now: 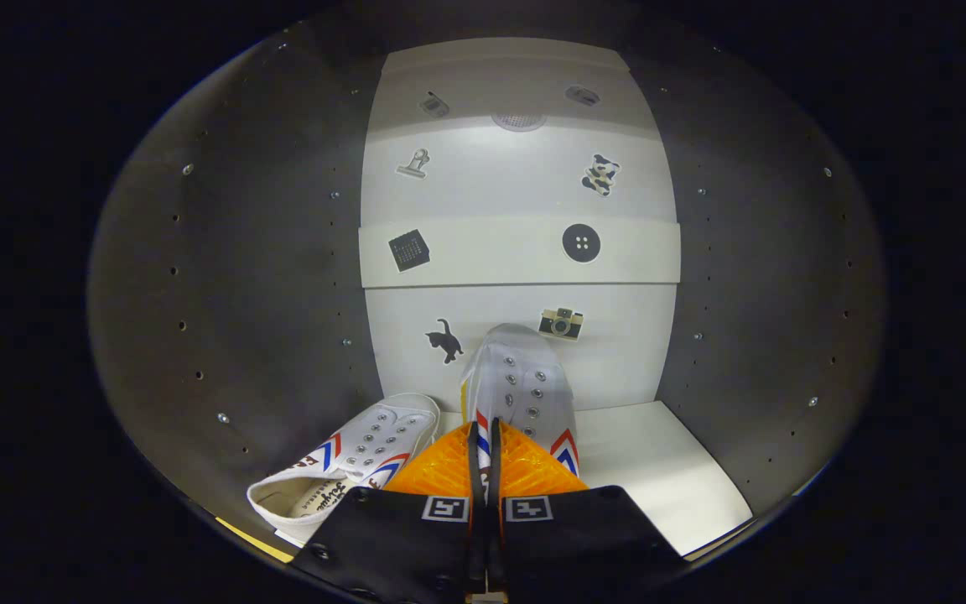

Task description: Open the shoe cabinet door, grab the shoes and put them into the shoe cabinet, then close the shoe cabinet door.

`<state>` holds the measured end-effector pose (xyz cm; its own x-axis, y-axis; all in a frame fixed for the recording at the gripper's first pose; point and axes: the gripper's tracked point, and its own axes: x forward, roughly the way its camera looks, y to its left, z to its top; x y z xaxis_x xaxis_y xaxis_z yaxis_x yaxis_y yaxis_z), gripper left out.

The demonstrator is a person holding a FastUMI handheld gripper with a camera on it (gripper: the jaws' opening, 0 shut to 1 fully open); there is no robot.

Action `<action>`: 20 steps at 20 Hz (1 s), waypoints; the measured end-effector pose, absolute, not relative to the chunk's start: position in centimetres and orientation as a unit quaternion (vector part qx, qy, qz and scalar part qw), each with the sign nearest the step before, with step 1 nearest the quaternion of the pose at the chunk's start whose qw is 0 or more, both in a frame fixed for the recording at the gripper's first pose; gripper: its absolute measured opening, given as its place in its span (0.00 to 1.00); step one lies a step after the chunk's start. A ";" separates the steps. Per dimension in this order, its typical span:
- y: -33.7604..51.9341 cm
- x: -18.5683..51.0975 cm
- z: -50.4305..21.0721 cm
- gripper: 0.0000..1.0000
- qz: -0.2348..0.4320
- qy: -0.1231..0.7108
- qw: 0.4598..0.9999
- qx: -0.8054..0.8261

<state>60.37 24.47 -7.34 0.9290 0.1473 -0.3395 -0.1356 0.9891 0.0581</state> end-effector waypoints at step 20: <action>18.6 35.3 4.0 0.98 0.074 0.065 0.995 -0.030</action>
<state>35.26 18.61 3.99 0.9805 0.1430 -0.1345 -0.1508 0.9873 -0.0494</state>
